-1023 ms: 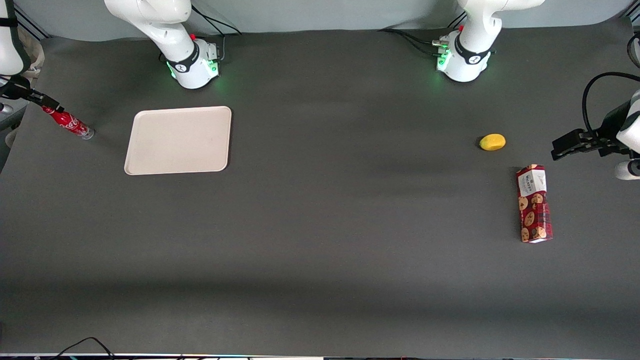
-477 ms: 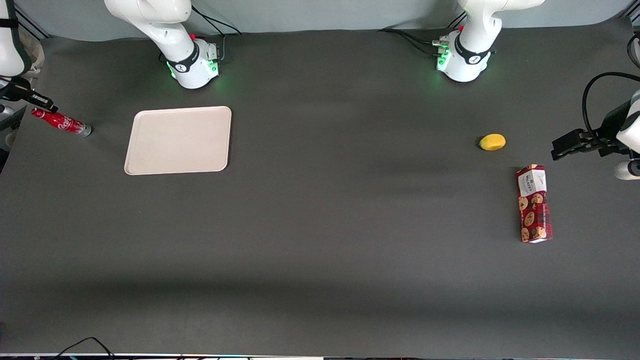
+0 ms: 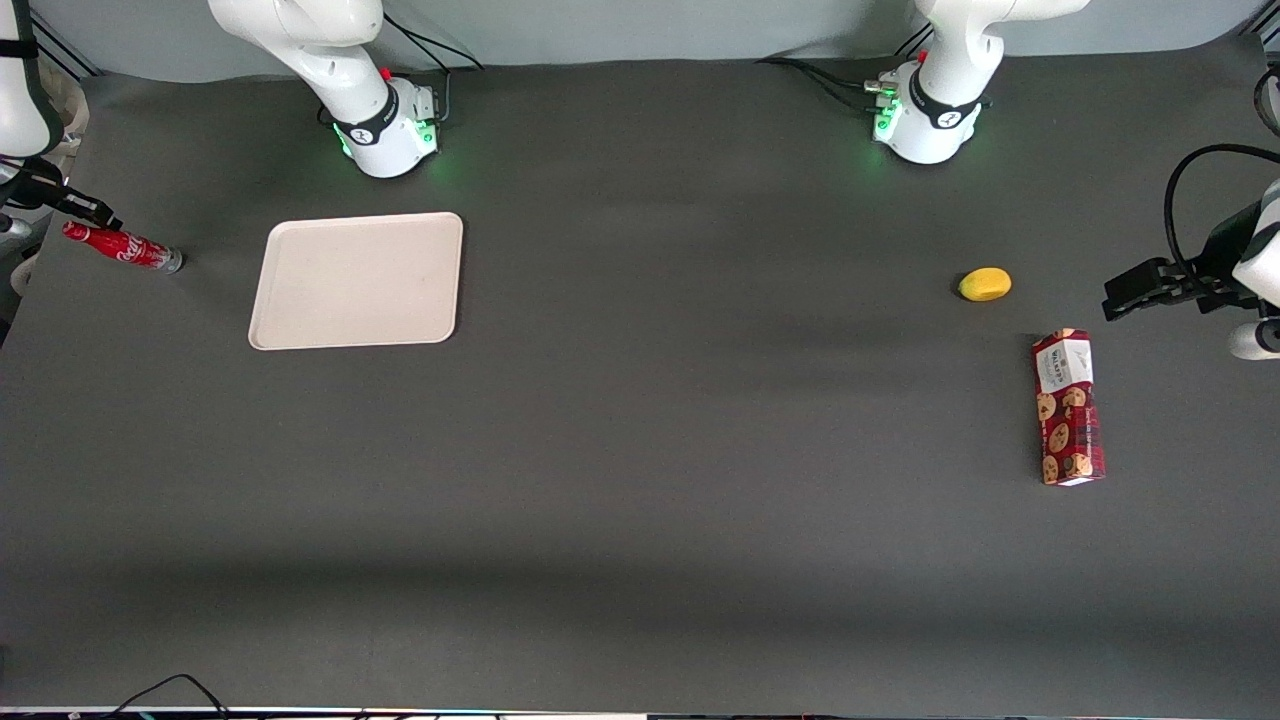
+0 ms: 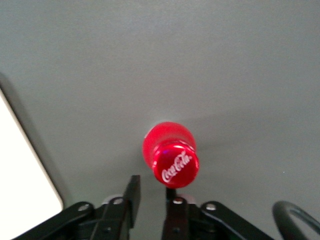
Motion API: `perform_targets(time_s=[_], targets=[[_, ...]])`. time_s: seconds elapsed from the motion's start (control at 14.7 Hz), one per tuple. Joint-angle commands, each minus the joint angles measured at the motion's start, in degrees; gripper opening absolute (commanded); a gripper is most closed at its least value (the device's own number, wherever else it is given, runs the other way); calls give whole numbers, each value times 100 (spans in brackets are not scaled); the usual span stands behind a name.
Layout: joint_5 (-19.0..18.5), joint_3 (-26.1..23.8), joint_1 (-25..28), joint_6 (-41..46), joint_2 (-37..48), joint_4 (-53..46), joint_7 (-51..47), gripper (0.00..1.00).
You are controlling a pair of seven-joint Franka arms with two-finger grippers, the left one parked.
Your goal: Place coke bottle on tray
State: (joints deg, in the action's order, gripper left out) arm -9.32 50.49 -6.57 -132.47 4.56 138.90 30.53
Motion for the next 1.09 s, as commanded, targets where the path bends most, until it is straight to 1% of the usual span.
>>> perform_targets(time_s=[0.0, 0.14, 0.27, 0.48, 0.61, 0.68, 0.75, 0.89, 1.02], targets=[[80, -48, -20, 912, 457, -449, 23, 100], [80, -214, -29, 1756, 694, -976, -12, 100], [71, -329, -47, 2547, 705, -1643, -38, 100], [36, -627, -46, 3374, 722, -2478, -30, 100], [27, -663, -47, 3928, 940, -3146, 14, 100], [1, -811, -47, 4113, 1064, -3410, -38, 100], [-51, -926, -64, 4350, 1108, -3657, -47, 100], [-305, -1014, -64, 4982, 1240, -4228, -65, 100], [-482, -1164, -73, 5274, 1345, -4362, -74, 100]])
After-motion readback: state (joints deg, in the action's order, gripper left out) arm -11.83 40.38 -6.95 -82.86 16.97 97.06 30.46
